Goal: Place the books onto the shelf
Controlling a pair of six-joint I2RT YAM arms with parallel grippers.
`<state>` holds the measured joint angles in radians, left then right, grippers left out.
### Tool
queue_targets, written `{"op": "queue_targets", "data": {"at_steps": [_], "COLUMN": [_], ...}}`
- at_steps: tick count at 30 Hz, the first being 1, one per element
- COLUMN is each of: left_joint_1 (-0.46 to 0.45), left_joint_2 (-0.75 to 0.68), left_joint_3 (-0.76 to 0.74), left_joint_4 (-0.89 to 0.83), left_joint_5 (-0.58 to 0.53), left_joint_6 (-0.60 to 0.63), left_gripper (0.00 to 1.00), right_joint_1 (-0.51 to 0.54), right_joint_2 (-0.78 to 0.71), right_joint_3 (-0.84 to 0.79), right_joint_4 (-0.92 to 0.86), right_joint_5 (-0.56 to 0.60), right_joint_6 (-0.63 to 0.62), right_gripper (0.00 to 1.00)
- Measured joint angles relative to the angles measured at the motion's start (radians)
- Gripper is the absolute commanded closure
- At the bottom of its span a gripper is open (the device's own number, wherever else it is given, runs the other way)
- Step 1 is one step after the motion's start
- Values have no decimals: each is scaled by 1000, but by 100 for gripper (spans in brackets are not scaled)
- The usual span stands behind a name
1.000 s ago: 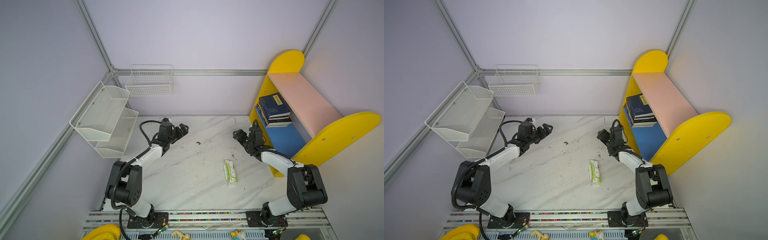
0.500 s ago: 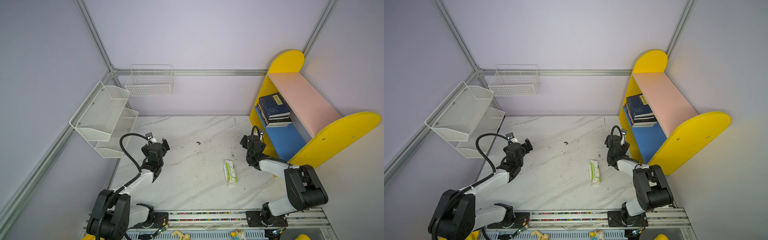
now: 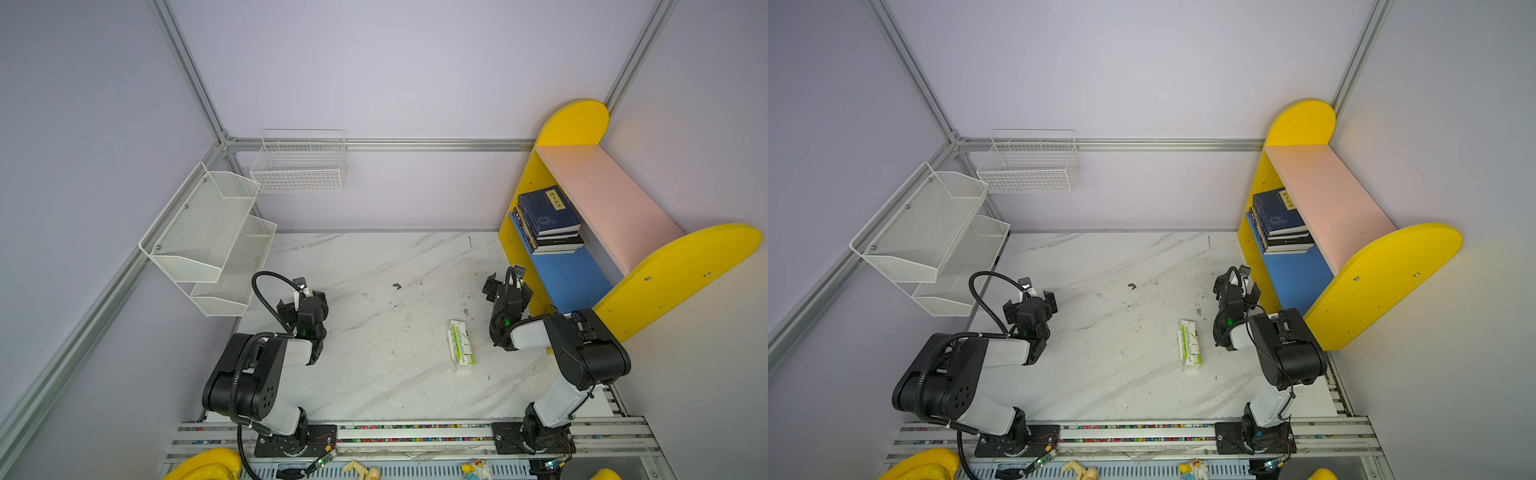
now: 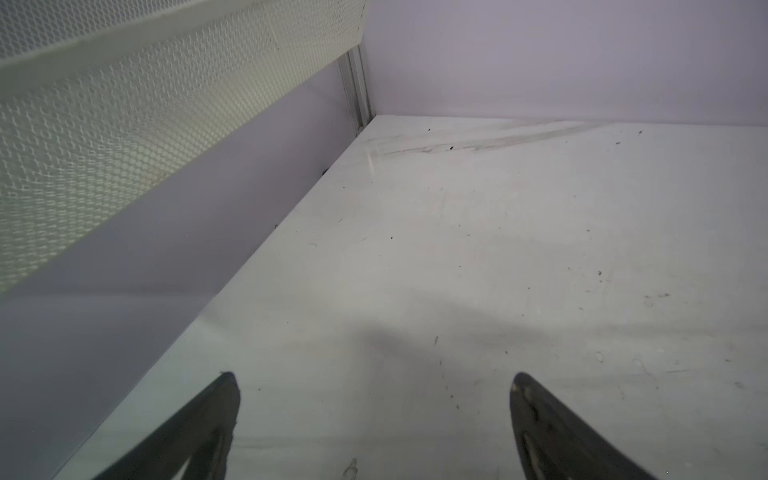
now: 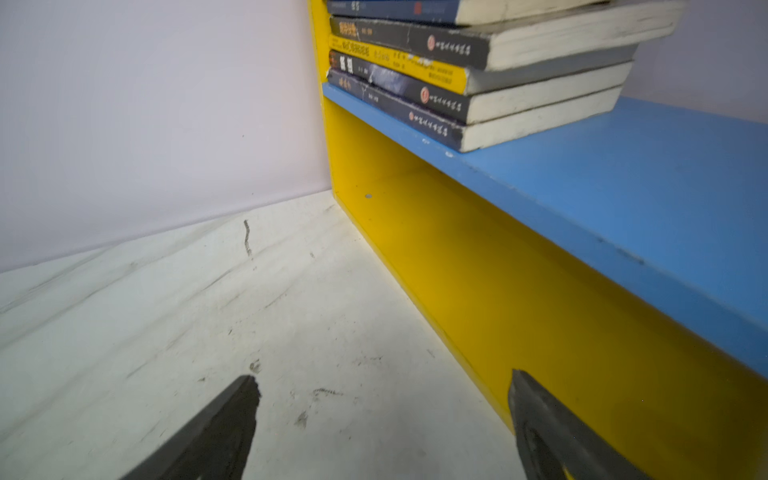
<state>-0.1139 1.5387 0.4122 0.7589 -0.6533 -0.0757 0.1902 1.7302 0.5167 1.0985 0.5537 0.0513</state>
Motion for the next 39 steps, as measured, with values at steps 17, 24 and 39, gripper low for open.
{"op": "queue_targets", "data": {"at_steps": [17, 24, 39], "left_joint_1": [90, 92, 92], "left_joint_2": [22, 47, 47], "left_joint_3": [-14, -18, -18], "left_joint_4": [84, 125, 146], "left_joint_5": [236, 276, 284], "left_joint_6": [-9, -6, -6], "left_gripper": [1, 0, 0], "right_joint_1": [-46, -65, -66], "right_joint_2": [69, 69, 69], "right_joint_3": [-71, -65, -65], "right_joint_4": [233, 229, 230], "right_joint_5": [-191, -222, -232], "right_joint_6": [-60, -56, -61], "right_gripper": [3, 3, 3]}}
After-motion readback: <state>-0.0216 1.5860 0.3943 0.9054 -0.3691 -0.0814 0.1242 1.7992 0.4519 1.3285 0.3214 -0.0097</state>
